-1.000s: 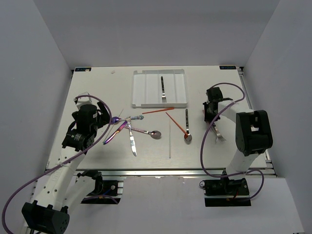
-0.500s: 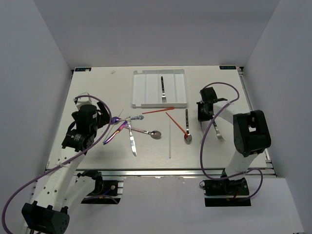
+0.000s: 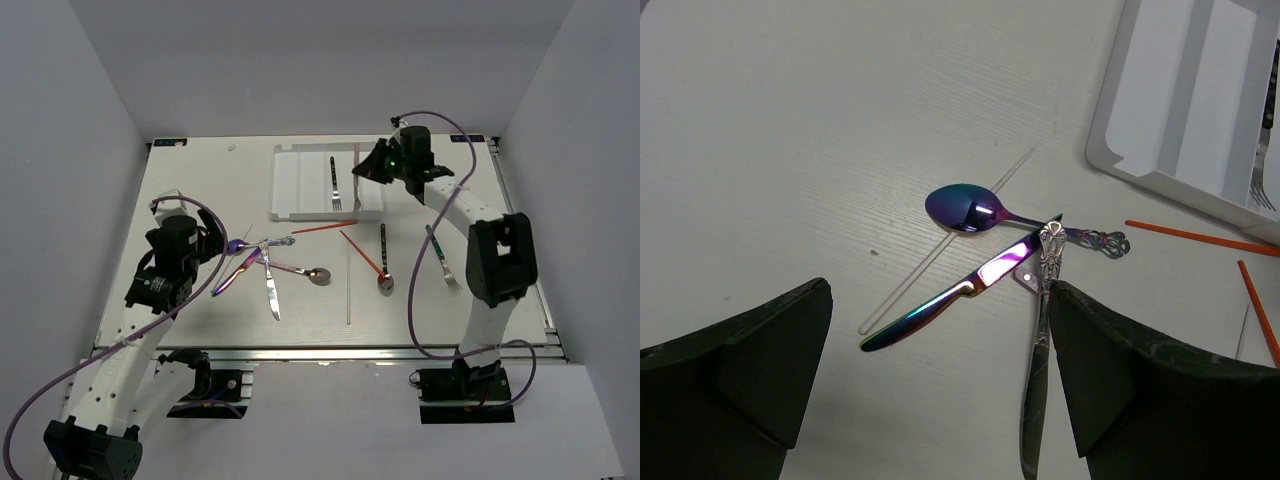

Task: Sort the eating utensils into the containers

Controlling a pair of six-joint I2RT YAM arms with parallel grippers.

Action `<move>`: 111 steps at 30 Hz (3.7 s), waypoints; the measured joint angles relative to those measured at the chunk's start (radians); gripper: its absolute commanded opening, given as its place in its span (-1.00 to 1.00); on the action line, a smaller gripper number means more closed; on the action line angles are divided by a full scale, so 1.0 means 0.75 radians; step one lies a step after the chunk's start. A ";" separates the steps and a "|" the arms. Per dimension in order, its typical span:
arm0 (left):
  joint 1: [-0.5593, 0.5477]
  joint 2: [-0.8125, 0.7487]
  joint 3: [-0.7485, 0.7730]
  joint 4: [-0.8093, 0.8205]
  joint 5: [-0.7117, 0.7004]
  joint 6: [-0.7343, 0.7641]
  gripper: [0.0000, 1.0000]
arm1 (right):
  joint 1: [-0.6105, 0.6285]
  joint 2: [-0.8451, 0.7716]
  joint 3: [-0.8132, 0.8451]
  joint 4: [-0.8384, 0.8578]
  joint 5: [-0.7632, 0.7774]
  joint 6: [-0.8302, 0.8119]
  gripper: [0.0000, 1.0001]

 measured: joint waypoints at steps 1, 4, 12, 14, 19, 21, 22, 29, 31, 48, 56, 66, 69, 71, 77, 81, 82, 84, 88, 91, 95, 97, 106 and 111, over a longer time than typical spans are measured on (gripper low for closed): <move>0.000 0.005 0.000 0.000 0.000 0.000 0.96 | 0.009 0.051 0.031 0.066 -0.017 0.043 -1.00; 0.000 0.022 0.000 0.000 0.001 0.001 0.96 | 0.034 0.246 0.144 0.214 -0.053 0.147 -1.00; 0.000 0.030 0.000 0.000 0.000 0.001 0.96 | 0.052 0.738 0.712 0.183 -0.047 0.141 -1.00; 0.000 0.030 0.000 0.000 0.000 0.001 0.96 | 0.052 0.784 0.796 0.160 -0.041 0.121 -1.00; 0.000 0.030 0.000 0.000 0.001 0.001 0.96 | 0.040 0.800 0.854 0.125 -0.040 0.095 -1.00; 0.000 0.030 0.000 0.000 0.001 0.001 0.96 | 0.029 0.804 0.871 0.113 -0.046 0.079 -1.00; 0.000 0.029 0.000 0.000 0.001 0.000 0.96 | 0.022 0.805 0.875 0.109 -0.048 0.074 -1.00; 0.000 0.025 0.000 0.000 0.001 0.000 0.96 | -0.017 0.817 0.887 0.038 -0.067 -0.002 0.02; 0.001 0.022 0.000 0.000 0.001 0.000 0.96 | -0.024 0.818 0.916 -0.016 -0.064 -0.026 0.57; 0.000 -0.001 0.000 0.002 0.003 0.001 0.96 | -0.099 -0.123 -0.126 -0.474 0.576 -0.465 0.62; 0.000 0.009 -0.001 0.008 0.012 0.004 0.96 | -0.200 -0.055 -0.395 -0.545 0.726 -0.520 0.45; 0.000 0.050 -0.003 0.009 0.022 0.005 0.96 | -0.298 -0.028 -0.391 -0.495 0.616 -0.527 -0.39; 0.000 0.058 -0.003 0.009 0.022 0.005 0.96 | -0.310 -0.022 -0.388 -0.484 0.572 -0.527 -0.92; 0.000 0.067 -0.003 0.009 0.023 0.005 0.96 | -0.312 -0.023 -0.388 -0.482 0.552 -0.524 -1.00; 0.000 0.082 -0.003 0.009 0.025 0.005 0.96 | -0.310 -0.086 -0.425 -0.458 0.370 -0.447 -1.00; 0.000 0.082 -0.003 0.009 0.023 0.005 0.96 | -0.235 -0.218 -0.420 -0.266 0.140 -0.260 -1.00; 0.000 0.082 -0.003 0.009 0.023 0.005 0.96 | -0.207 -0.225 -0.382 -0.196 0.092 -0.208 -1.00; 0.000 0.084 -0.003 0.009 0.021 0.005 0.97 | -0.147 -0.163 -0.239 -0.097 0.025 -0.129 -1.00; 0.000 0.094 -0.003 0.009 0.014 0.005 0.96 | -0.049 0.159 0.250 0.043 -0.016 -0.027 -1.00; 0.000 0.095 -0.003 0.008 0.008 0.005 0.96 | -0.001 0.381 0.553 0.013 0.032 -0.034 -1.00; 0.000 0.092 -0.003 0.008 -0.007 0.004 0.96 | 0.039 0.598 0.792 -0.052 0.114 -0.074 -1.00; 0.000 0.085 -0.003 0.008 -0.014 0.004 0.96 | 0.048 0.670 0.852 -0.086 0.140 -0.083 -1.00; 0.000 0.078 -0.003 0.008 -0.015 0.004 0.96 | 0.049 0.776 0.957 -0.228 0.216 -0.113 0.61; 0.000 0.077 -0.003 0.008 -0.015 0.004 0.96 | 0.051 0.663 0.945 -0.295 0.283 -0.176 0.79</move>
